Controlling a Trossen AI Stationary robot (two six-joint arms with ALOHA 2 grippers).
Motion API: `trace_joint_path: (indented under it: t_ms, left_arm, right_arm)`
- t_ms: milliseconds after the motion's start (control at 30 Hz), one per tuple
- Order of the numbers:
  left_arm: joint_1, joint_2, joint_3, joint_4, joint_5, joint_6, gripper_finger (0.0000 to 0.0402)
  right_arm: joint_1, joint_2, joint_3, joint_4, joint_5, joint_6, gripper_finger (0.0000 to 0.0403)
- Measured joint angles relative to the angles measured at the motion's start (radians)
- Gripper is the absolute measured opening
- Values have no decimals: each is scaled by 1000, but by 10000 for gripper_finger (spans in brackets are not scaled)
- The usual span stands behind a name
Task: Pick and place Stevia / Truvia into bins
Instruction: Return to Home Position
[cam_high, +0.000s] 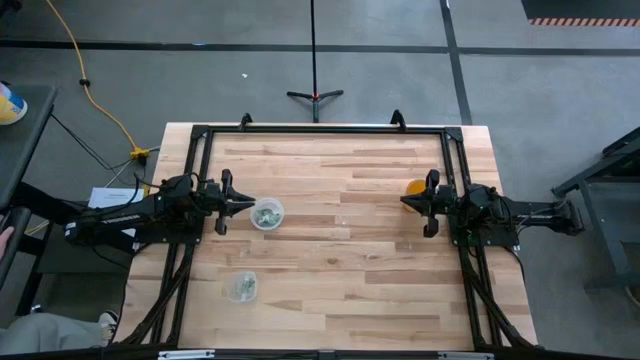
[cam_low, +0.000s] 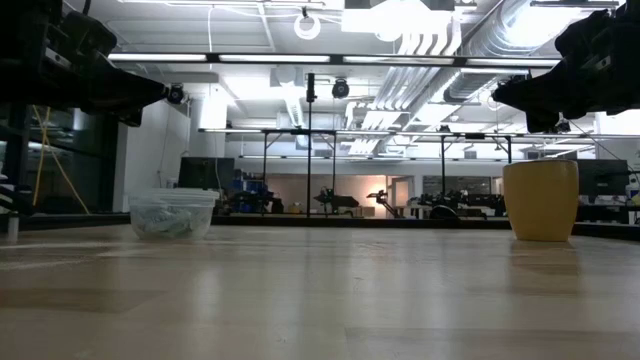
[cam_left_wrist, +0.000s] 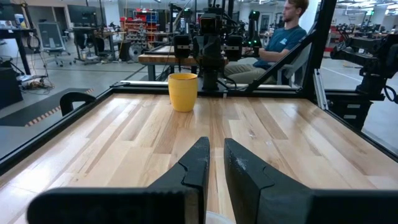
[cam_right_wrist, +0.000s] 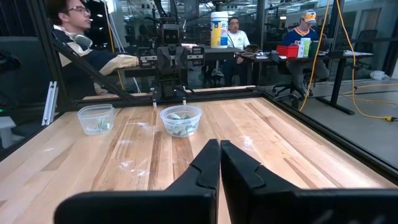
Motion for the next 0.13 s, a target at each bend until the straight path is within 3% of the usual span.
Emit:
trace_joint_path:
  t_ms: [133]
  left_arm:
    - [0, 0, 0, 0, 0, 0, 85]
  right_arm:
    - [0, 0, 0, 0, 0, 0, 7]
